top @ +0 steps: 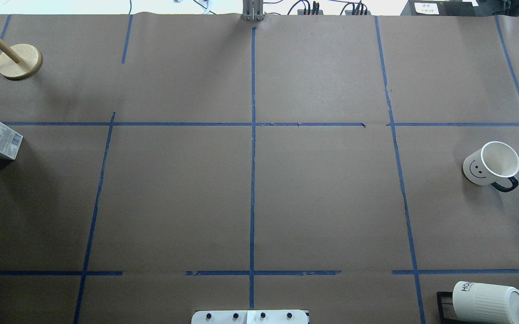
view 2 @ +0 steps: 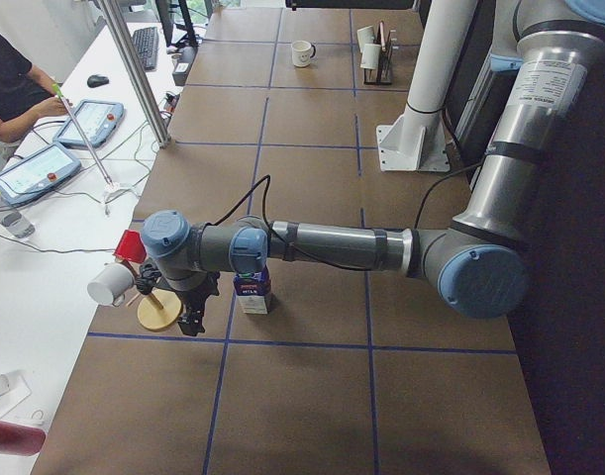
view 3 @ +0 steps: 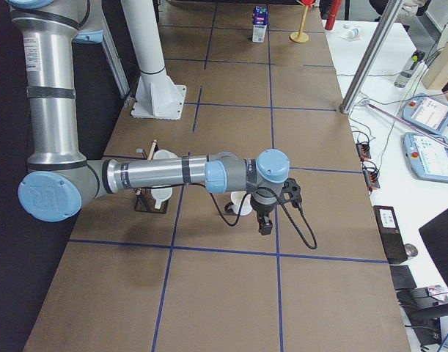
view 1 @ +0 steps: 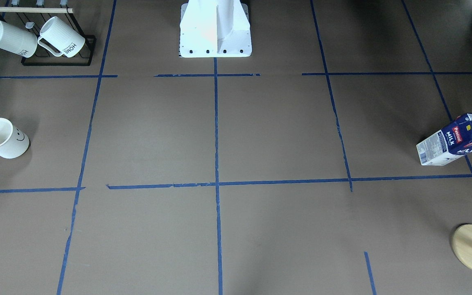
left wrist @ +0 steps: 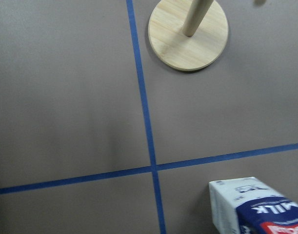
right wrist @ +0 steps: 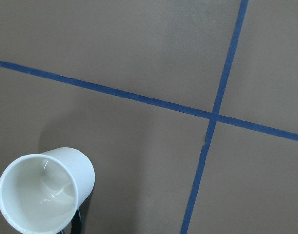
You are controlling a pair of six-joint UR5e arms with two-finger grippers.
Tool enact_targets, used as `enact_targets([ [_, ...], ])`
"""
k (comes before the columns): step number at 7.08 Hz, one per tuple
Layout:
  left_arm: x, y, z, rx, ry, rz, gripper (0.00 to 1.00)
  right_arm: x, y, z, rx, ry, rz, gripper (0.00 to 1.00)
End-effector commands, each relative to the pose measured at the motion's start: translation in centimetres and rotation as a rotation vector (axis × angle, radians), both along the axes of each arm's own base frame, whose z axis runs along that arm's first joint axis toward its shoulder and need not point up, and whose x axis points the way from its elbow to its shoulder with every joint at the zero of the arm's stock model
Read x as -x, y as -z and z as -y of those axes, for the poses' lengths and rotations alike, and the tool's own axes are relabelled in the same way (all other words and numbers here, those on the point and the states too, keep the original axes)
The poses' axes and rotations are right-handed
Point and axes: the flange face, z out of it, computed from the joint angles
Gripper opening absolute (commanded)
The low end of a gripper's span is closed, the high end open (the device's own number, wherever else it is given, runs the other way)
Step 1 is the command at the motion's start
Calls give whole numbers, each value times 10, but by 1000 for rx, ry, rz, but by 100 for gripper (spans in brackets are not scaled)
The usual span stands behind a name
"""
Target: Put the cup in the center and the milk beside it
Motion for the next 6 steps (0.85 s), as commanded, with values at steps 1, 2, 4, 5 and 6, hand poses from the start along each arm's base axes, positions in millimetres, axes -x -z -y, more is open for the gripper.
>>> enact_targets([
  [1, -11, -18, -15, -18, -50, 7, 100, 0, 1, -1, 2, -5, 0, 100],
  [2, -11, -19, -18, -10, -48, 8, 100, 0, 2, -1, 0, -4, 3, 100],
  [4, -11, -25, -20, 4, -41, 8, 100, 1, 0, -3, 9, -3, 10, 100],
  [5, -13, -23, -18, 51, 20, 4, 100, 2, 0, -3, 11, -2, 14, 100],
  [6, -13, -22, -18, 73, 53, 2, 100, 8, 1, -2, 3, 11, 13, 100],
])
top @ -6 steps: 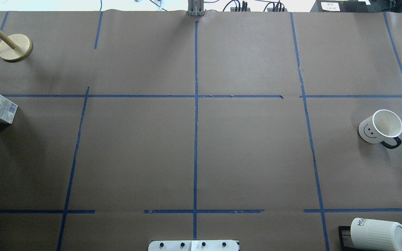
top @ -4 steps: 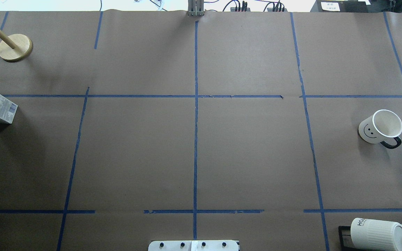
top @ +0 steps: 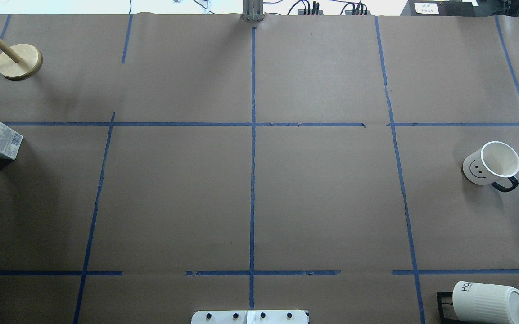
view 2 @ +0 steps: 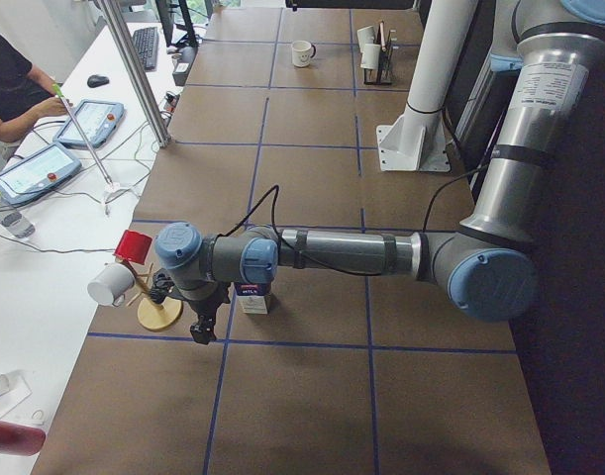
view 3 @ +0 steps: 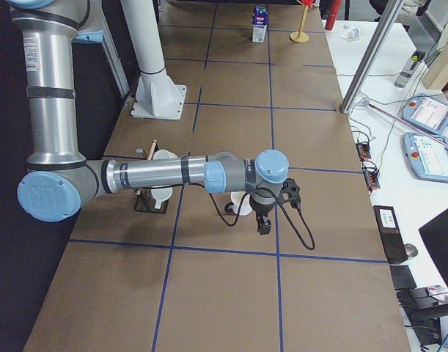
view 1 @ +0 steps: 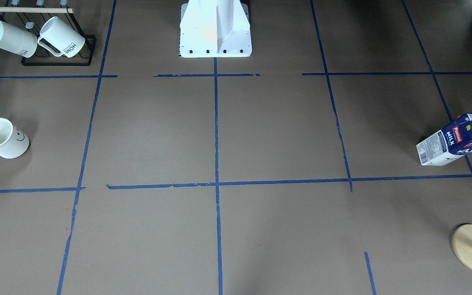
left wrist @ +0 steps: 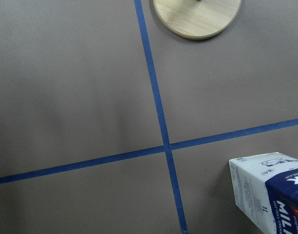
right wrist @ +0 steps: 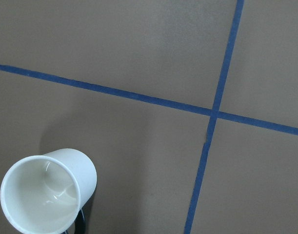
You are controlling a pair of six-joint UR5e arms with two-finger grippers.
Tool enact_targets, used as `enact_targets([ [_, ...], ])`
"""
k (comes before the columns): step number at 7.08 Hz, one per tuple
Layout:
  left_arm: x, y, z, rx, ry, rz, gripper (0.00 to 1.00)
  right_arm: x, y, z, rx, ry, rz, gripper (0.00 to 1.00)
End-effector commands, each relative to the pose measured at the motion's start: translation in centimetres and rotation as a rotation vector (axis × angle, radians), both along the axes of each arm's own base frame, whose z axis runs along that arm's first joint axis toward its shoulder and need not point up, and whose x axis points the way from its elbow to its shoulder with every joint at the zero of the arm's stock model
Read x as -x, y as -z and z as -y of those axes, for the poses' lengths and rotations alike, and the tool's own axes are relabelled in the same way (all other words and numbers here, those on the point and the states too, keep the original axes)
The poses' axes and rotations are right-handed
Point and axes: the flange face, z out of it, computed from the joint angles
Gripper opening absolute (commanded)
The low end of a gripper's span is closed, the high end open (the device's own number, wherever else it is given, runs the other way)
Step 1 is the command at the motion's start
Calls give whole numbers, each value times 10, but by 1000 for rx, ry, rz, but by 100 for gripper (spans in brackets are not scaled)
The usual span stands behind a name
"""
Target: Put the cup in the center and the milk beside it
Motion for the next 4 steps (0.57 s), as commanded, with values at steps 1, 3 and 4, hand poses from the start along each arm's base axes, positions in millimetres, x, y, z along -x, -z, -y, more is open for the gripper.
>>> enact_targets([
  [1, -1, 2, 1, 20, 41, -3, 100, 17, 3, 0, -13, 32, 2, 100],
  [3, 0, 11, 3, -26, 41, -9, 100, 69, 24, -1, 99, -70, 5, 99],
  [4, 0, 5, -5, -20, 41, -11, 100, 91, 29, -8, 99, -140, 34, 99],
])
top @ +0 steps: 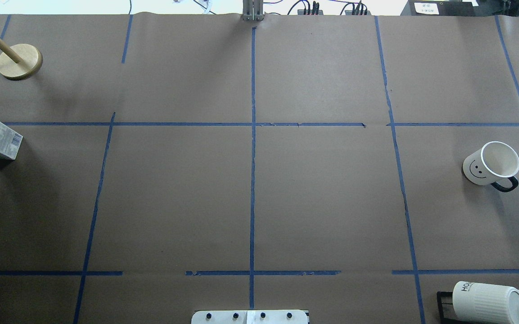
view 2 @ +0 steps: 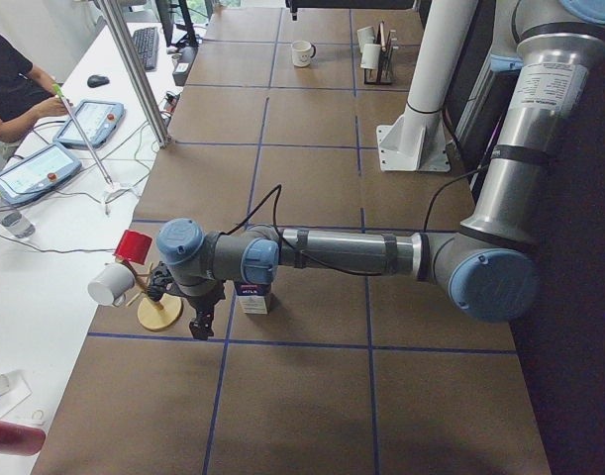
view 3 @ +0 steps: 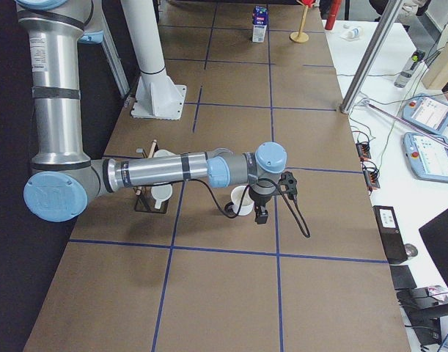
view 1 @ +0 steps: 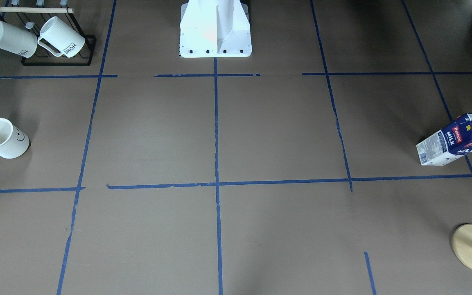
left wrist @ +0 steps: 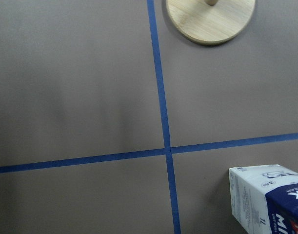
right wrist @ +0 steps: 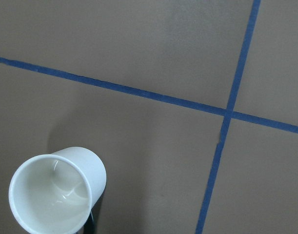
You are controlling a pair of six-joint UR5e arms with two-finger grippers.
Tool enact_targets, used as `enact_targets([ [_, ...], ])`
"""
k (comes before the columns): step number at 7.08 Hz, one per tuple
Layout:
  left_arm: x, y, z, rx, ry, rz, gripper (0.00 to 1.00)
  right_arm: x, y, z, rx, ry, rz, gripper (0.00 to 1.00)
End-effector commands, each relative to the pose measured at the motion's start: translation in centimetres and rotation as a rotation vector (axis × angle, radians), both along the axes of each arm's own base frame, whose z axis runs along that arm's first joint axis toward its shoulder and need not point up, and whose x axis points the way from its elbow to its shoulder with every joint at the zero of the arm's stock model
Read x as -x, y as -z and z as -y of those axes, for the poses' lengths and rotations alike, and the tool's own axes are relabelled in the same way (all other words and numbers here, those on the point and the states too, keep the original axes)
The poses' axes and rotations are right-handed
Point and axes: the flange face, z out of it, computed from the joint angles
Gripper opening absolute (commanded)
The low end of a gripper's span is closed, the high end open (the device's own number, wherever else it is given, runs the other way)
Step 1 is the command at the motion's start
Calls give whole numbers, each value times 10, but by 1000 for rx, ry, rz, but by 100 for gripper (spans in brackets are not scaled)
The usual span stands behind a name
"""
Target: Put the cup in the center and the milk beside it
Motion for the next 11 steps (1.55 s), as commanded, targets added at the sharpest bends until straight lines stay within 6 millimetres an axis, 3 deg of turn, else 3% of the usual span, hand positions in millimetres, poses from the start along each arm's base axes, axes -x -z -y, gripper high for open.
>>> enact_targets([
  [1, 0, 3, -5, -8, 5, -5, 100, 55, -3, -30, 25, -146, 23, 99],
  [2, 0, 5, -4, -8, 8, -5, 100, 62, -17, -50, 12, -164, 25, 99],
  [3, 0, 6, -4, -8, 8, -4, 100, 62, -21, -54, 18, -162, 22, 99],
  [6, -1, 9, -4, -14, 6, -6, 100, 101, -37, -56, 13, -107, -37, 98],
  [7, 0, 9, -4, -14, 8, -6, 100, 104, -46, -57, 24, -102, -51, 69],
  [8, -1, 9, -4, -14, 6, -6, 100, 105, -48, -57, 30, -102, -52, 20],
  [9, -1, 9, -4, -14, 6, -6, 100, 105, -48, -58, 31, -99, -50, 0],
  [10, -1, 9, -5, -16, 6, -6, 100, 105, -46, -57, 28, -99, -45, 0],
  [11, -1, 9, -5, -16, 6, -6, 100, 107, -21, -57, -7, -97, -18, 0],
])
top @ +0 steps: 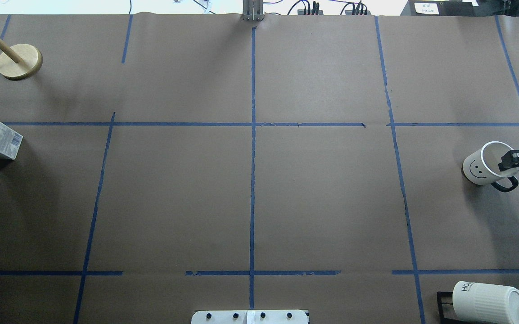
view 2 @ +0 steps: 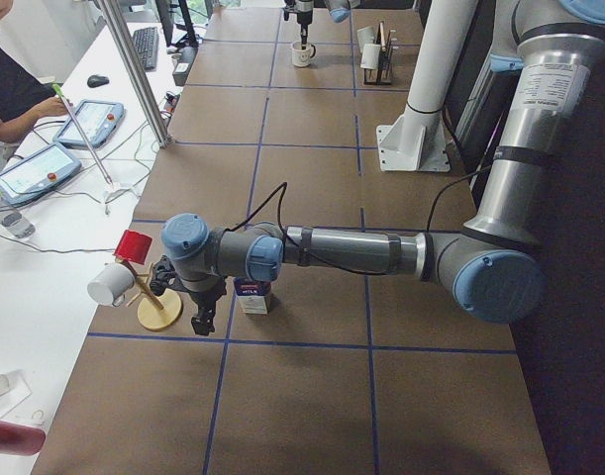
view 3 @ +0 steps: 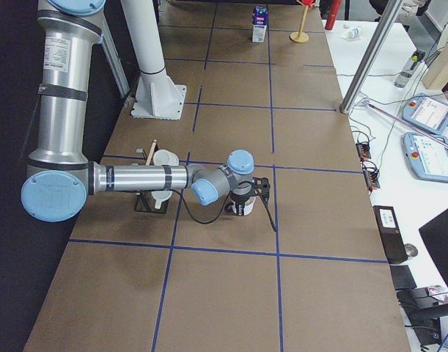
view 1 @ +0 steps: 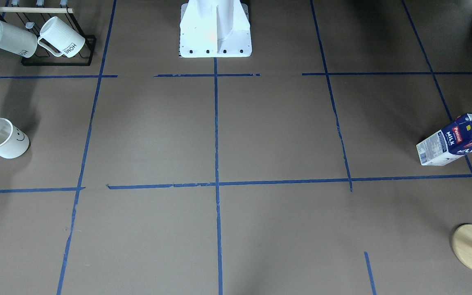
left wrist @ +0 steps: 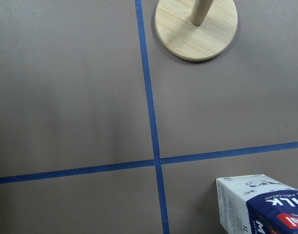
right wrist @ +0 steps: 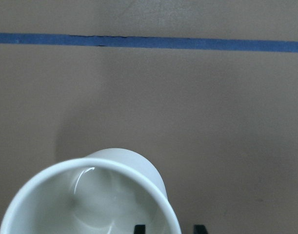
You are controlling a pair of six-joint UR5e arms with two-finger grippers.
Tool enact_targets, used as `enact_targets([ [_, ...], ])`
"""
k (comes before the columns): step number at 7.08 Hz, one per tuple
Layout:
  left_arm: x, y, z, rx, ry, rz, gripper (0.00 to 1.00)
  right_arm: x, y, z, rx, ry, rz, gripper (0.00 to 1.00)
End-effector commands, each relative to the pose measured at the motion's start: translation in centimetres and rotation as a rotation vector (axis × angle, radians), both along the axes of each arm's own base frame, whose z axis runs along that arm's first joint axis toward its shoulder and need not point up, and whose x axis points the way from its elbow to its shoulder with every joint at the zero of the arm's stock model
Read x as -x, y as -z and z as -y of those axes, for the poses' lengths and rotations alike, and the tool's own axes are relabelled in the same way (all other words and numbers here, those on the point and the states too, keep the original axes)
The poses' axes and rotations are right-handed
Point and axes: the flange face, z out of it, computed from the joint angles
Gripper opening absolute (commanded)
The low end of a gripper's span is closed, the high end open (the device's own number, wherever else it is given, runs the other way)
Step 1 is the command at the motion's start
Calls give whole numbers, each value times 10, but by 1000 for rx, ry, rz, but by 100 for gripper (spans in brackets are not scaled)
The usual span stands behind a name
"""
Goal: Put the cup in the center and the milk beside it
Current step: 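Lower the right gripper onto the white mug and grasp its rim, then carry the white mug to the table center and set it down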
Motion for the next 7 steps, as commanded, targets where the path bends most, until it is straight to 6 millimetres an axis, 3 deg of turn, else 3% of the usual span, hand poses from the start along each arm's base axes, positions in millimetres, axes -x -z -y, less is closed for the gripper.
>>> enact_targets([
  [1, 1, 1, 0, -2, 1, -5, 100, 19, 74, -5, -89, 31, 83, 0],
  [3, -2, -1, -1, 3, -5, -32, 100, 150, 241, 11, 37, -29, 267, 0],
  [5, -2, -1, -1, 4, -4, -32, 100, 293, 390, 8, 132, -108, 279, 0],
  [6, -1, 1, -1, 1, -3, -33, 100, 350, 433, 34, 168, -184, 255, 0],
  [7, -1, 0, -1, 3, -3, -32, 100, 383, 448, 58, 208, -217, 231, 0],
])
